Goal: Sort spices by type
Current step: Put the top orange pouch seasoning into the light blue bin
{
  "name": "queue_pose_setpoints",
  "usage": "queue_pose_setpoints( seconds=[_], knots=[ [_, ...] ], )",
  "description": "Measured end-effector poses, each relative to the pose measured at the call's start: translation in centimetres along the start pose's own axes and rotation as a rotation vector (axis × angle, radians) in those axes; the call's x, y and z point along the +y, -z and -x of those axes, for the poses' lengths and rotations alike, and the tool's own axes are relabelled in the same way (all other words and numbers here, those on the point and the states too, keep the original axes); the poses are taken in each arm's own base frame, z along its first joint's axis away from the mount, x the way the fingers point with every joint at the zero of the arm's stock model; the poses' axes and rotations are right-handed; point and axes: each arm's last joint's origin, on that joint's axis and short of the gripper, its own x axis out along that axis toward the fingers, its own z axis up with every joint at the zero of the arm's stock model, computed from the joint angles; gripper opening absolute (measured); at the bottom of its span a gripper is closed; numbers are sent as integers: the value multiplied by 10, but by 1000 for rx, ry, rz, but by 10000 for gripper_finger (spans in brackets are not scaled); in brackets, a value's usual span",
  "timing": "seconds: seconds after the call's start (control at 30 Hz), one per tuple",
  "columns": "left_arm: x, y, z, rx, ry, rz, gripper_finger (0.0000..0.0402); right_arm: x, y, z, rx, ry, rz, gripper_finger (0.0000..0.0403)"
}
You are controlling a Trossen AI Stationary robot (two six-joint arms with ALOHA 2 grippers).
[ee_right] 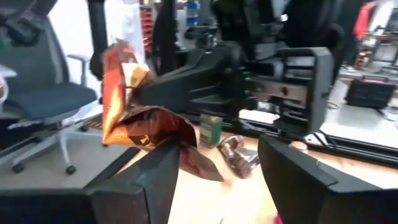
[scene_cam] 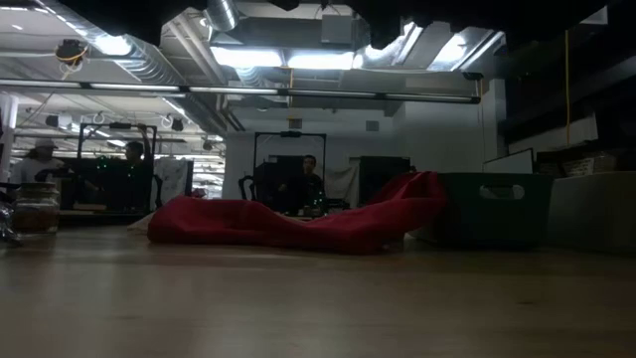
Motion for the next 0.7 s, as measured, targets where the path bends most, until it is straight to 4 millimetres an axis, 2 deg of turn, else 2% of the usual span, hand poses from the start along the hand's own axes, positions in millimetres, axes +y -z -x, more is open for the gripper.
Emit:
queue_pose_setpoints(
  seconds=[0.23, 0.43, 0.57, 0.7],
  knots=[
    [-1, 0, 0, 0, -3, 1, 1, 2, 3, 0, 28, -41, 41, 216],
    [0, 0, 0, -1, -8, 0, 1, -8, 9, 1, 91, 115, 42, 215],
    [0, 0, 0, -1, -7, 0, 1, -15, 14, 3, 142, 145, 33, 215],
    [0, 0, 0, -1, -1, 0, 1, -16, 18, 5, 178, 81, 18, 215]
  ],
)
